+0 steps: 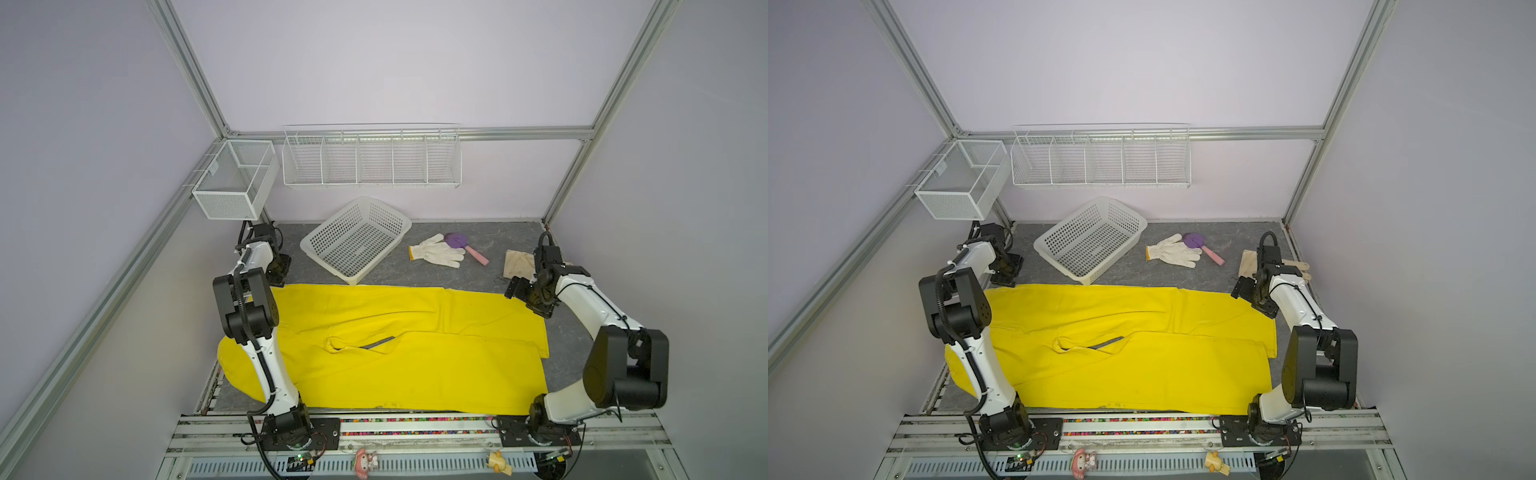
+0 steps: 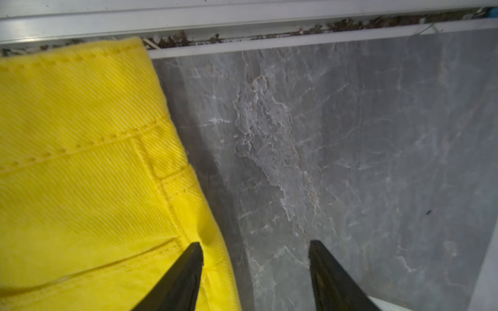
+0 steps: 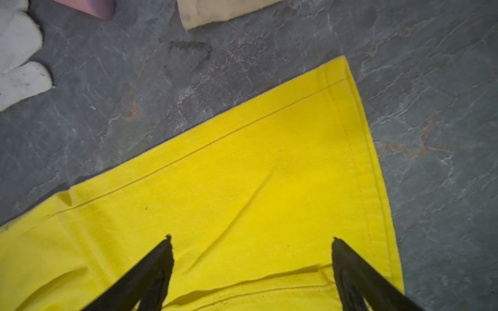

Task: Fold and stack the trousers
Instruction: Fold the trousers at the center of the table.

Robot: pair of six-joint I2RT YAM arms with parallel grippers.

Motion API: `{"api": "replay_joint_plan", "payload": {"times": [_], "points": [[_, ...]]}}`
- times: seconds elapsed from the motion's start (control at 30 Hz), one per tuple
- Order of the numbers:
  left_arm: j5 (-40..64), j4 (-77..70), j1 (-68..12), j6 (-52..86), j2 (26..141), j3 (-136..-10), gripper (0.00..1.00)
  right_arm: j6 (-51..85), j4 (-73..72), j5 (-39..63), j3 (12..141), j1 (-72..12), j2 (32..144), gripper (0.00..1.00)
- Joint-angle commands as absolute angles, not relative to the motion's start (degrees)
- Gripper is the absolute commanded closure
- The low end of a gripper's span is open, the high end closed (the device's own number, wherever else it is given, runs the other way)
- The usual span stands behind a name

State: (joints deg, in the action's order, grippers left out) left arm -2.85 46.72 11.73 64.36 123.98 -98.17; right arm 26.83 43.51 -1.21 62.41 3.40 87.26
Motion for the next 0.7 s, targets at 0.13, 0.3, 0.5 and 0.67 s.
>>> {"api": "replay_joint_plan", "payload": {"times": [0.13,0.3,0.5,0.67], "points": [[-3.95,54.87,10.98,59.81,128.46,-101.7,0.38,30.84,49.29,-2.03,67.23,3.7,89.02,0.07],[-2.41,54.7,11.05,58.08,130.54,-102.54,0.41,38.39,53.75,-5.32,71.65,2.62,92.2,0.08],[-1.73,55.13,11.19,56.05,131.52,-101.8,0.58,49.67,63.85,-11.67,78.83,-1.52,98.17,0.1],[-0.88,54.9,11.55,53.63,130.95,-100.44,0.82,56.15,69.27,-14.91,83.44,-3.51,103.08,0.1]]}}
